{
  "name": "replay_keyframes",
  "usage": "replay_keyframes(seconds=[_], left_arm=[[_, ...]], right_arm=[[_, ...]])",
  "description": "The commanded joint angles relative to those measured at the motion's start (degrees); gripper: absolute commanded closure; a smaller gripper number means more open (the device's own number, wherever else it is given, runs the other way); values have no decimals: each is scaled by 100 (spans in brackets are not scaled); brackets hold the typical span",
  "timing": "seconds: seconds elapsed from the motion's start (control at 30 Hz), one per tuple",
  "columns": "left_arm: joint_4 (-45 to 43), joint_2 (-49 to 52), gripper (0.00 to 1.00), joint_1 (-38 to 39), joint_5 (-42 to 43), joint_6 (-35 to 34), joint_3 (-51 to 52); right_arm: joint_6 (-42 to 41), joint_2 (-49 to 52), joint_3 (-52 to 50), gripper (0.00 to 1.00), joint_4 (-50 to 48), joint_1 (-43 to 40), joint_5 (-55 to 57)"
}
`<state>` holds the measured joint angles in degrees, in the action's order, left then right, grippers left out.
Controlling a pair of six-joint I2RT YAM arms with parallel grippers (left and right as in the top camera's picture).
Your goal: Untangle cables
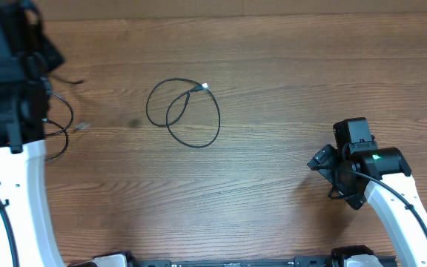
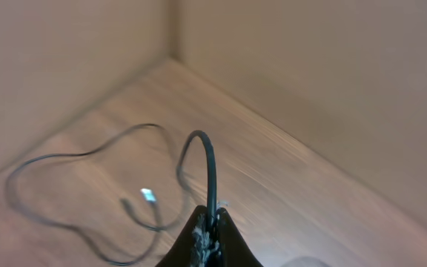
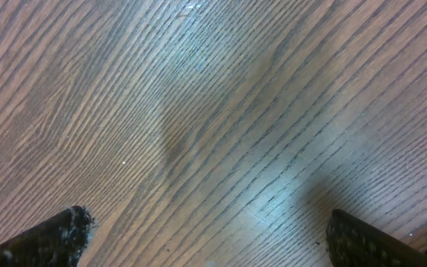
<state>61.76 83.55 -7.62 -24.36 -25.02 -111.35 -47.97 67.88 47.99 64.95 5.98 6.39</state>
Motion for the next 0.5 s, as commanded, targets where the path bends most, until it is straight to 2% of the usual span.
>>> replay_keyframes(seconds=[0.0,0.2,0.47], left_arm=[[0,-2,96,-710,-372,-608,-28],[13,22,96,-1637,-120,-863,-24],[98,341,96,-1786,-111,-861,-17]], right_arm=[[24,-68,70,0,-31,-26,66],[22,-68,70,0,-31,-26,61],[22,-68,70,0,9,-26,59]])
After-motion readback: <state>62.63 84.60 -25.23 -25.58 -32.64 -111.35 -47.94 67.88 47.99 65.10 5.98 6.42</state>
